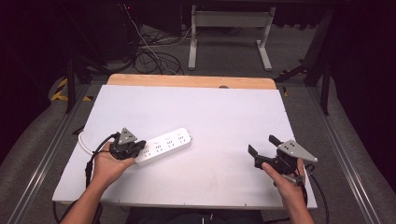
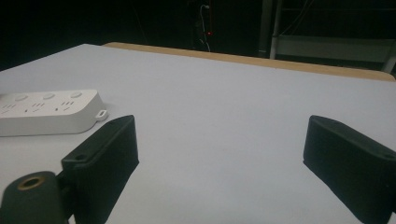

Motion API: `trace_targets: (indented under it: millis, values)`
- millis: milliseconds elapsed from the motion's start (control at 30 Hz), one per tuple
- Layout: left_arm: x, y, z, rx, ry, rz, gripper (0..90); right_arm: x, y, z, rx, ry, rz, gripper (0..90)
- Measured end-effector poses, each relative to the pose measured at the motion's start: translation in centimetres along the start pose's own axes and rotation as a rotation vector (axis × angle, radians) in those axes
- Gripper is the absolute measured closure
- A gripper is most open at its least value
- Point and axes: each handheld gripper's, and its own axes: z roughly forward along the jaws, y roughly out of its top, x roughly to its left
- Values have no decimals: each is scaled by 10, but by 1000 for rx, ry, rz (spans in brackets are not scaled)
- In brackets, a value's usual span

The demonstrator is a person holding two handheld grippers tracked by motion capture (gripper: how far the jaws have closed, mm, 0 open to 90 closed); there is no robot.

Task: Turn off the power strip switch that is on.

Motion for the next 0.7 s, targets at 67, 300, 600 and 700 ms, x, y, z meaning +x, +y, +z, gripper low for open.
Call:
trace_targets:
  millis: [67, 300, 600, 700]
  values:
    - [0, 0, 0, -2, -1, -7, 900, 0, 0, 0, 0, 1, -1, 106]
    - [-4, 1, 1, -1, 4, -10, 900, 0, 0, -1, -1, -2, 2, 105]
    - [-9, 3, 2, 14, 35, 8, 900, 0, 0, -3, -5, -2, 7, 105]
    - [-11, 3, 2, 18, 49, 15, 900, 0, 0, -3, -6, -2, 8, 105]
